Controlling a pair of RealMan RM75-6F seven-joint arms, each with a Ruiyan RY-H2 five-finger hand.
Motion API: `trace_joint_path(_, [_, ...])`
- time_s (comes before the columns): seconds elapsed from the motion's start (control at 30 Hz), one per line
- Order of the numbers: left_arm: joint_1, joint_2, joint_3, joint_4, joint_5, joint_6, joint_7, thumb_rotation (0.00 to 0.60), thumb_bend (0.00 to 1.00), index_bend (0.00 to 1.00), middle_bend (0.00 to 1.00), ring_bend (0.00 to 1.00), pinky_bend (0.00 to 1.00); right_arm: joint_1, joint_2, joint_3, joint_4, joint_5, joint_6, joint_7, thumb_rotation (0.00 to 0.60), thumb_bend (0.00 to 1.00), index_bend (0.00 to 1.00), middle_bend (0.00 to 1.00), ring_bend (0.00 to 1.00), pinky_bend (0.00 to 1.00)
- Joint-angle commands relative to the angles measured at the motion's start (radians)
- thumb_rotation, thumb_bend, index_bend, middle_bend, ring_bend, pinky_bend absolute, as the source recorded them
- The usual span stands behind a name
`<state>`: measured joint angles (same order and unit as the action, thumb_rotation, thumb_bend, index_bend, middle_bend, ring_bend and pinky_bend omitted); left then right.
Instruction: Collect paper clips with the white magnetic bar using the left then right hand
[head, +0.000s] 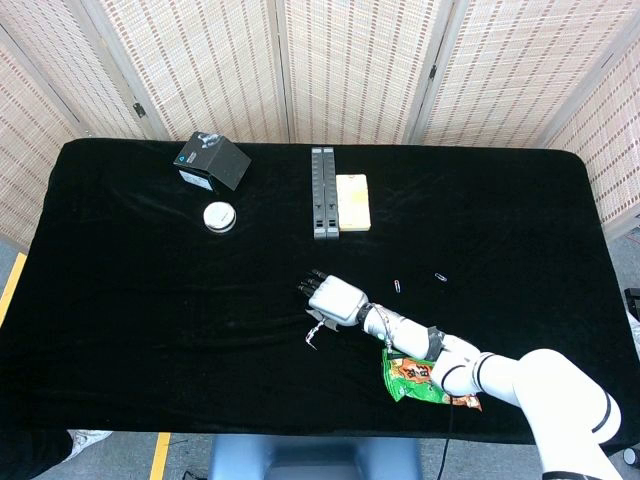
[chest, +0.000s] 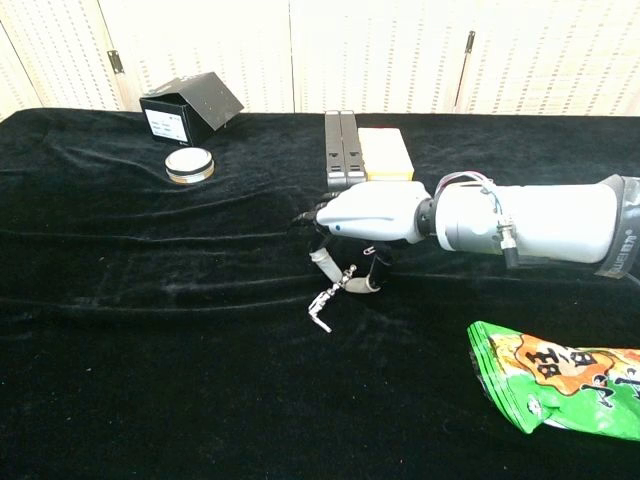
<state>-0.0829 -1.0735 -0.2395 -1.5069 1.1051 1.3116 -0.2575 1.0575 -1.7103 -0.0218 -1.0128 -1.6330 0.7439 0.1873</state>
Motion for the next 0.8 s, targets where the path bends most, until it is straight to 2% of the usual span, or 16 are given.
trace_joint_path(0.03, [-0.001,0.000,-0.001,0.001,-0.002,-0.003,0.001,0.600,0.45,0.02,0.12,0.04,0.08,-0.001,0.001,0.000,0.000,0.002,0.000,-0.001,0.600,0.44,0.78,0.14,0.12,0.00])
trace_joint_path(0.43, [-0.003,-0.002,-0.002,0.000,-0.006,-0.004,0.008,0.600,0.45,0.02,0.12,0.04,0.08,-0.013,0.019,0.013,-0.013,0.018,0.021,-0.007,0.600,0.48,0.85,0.20,0.14,0.00])
trace_joint_path(0.8, [-0.009,-0.006,-0.005,0.002,-0.017,-0.013,0.021,0.600,0.45,0.02,0.12,0.04,0.08,-0.025,0.035,0.022,-0.013,0.042,0.021,0.036,0.600,0.49,0.87,0.22,0.14,0.00])
